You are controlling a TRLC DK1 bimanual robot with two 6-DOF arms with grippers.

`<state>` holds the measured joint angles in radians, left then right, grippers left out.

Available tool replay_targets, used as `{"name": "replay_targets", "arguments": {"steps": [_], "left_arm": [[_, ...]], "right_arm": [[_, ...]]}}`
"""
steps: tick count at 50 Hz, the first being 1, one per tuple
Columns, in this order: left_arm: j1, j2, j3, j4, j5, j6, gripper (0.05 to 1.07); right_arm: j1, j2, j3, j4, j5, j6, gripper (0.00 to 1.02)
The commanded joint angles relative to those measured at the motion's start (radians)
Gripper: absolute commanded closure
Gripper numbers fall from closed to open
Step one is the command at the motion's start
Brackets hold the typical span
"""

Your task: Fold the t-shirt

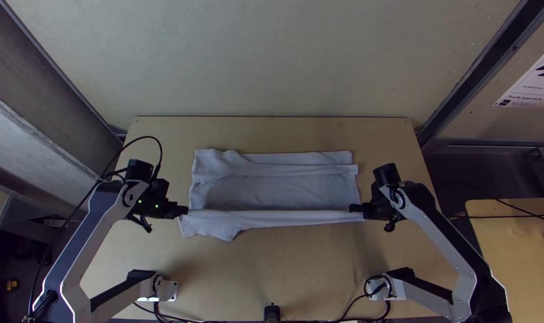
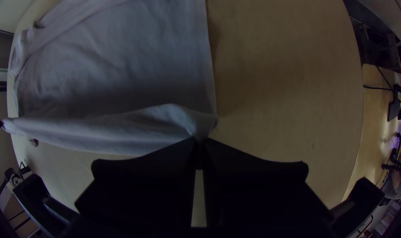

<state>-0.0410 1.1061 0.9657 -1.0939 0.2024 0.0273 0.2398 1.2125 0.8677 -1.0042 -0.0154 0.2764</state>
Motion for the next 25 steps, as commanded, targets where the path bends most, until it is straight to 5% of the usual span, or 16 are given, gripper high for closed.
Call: {"name": "replay_targets", "arguments": {"steps": [1, 25], "left_arm": [[0.015, 0.041, 0.067, -0.017, 0.002, 0.022, 1.04], [0.024, 0.273, 0.297, 0.006, 0.002, 0.049, 1.04]], "right_arm": [[-0.008, 0.038, 0.054, -0.005, 0.015, 0.009, 1.00], [-0.010, 0.294, 0.301, 0.024, 0.043, 0.000, 1.00]]}}
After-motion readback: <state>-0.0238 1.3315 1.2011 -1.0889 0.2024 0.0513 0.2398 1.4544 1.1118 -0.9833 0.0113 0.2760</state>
